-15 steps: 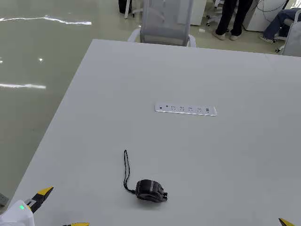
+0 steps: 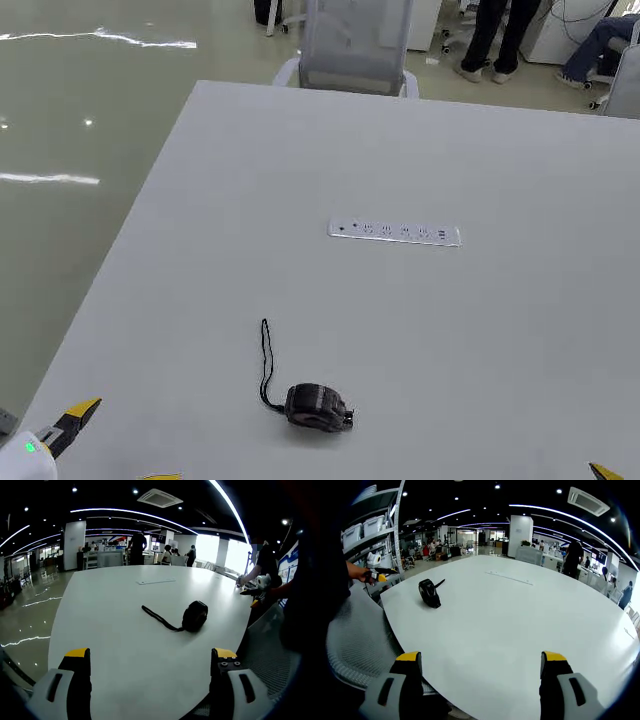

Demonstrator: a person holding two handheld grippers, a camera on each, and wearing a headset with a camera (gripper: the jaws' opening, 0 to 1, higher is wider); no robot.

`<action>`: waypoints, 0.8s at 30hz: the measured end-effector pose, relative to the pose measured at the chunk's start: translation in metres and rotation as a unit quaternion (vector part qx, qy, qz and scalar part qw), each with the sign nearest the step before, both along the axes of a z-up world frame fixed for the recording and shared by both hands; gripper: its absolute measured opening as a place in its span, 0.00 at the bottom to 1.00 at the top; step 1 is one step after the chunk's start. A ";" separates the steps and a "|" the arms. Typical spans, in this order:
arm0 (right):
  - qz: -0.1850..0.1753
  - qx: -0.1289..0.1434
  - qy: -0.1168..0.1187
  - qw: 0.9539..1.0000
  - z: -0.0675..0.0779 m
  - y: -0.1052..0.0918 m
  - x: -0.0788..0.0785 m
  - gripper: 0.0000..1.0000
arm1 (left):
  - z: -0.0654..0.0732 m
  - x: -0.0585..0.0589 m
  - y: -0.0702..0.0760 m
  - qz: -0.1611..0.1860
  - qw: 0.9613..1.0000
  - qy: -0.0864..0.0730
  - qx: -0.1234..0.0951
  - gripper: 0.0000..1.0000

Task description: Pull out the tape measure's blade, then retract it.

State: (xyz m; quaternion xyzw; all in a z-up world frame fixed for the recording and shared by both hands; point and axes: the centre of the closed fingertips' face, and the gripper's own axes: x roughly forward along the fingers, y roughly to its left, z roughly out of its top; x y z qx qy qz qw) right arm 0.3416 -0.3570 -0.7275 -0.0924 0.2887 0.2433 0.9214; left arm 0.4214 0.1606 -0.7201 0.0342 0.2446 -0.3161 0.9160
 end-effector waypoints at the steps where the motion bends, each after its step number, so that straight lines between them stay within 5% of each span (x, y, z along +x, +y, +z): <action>1: -0.004 0.001 0.002 1.000 0.000 0.000 0.000 1.00 | 0.000 0.000 0.001 0.001 1.000 -0.001 0.002 0.99; 24: 0.004 0.000 -0.003 1.000 0.000 0.000 0.004 1.00 | 0.005 -0.001 -0.020 -0.018 1.000 0.009 0.000 0.97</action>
